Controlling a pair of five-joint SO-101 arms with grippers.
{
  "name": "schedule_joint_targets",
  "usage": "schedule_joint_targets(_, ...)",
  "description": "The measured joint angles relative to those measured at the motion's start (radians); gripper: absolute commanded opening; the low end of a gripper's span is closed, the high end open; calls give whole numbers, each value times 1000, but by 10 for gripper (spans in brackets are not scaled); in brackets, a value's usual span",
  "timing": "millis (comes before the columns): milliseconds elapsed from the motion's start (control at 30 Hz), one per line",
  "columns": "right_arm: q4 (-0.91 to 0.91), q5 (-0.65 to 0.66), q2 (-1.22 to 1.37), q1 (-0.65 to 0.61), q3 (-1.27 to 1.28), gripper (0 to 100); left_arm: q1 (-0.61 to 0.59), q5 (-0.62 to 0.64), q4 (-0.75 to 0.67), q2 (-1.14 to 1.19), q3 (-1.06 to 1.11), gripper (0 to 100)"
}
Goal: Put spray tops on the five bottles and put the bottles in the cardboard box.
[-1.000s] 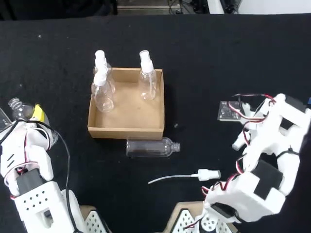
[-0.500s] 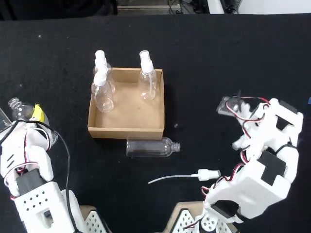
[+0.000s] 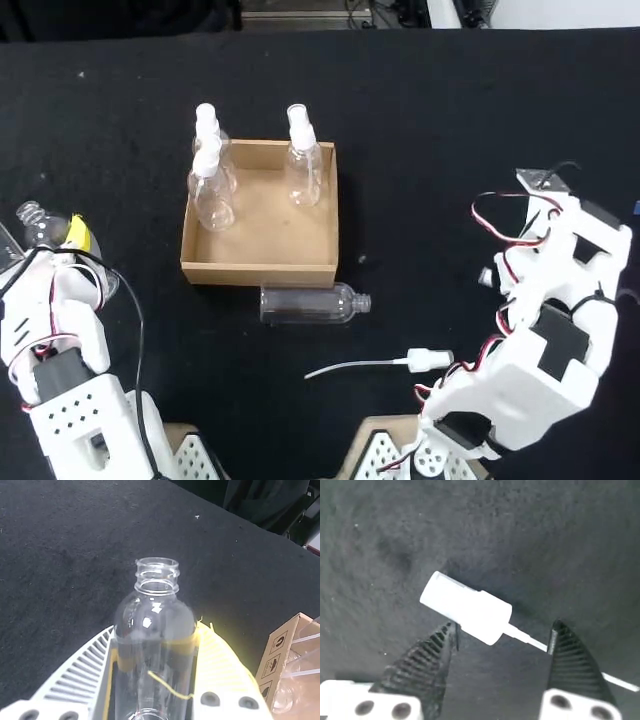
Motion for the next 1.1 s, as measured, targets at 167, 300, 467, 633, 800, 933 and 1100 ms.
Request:
schedule_joint_targets(167,0,353,0,0,-17,259,0,0,0,0,0,29)
schedule_joint_targets(300,0,644,12,0,-17,258,0,2,0,0,0,29)
schedule_joint_targets(467,0,776,49,0,-17,246,0,2,0,0,0,29)
schedule_joint_targets(633,-6,783,57,-17,-17,84,0,2,0,0,0,29)
schedule_joint_targets(800,-6,783,57,-34,-17,14,0,2,0,0,0,30)
schedule_joint_targets(933,-6,709,46,-35,-15,10,0,2,0,0,0,30)
schedule_joint_targets(1100,-2,419,-118,-52,-15,11,0,2,-75,0,46,31)
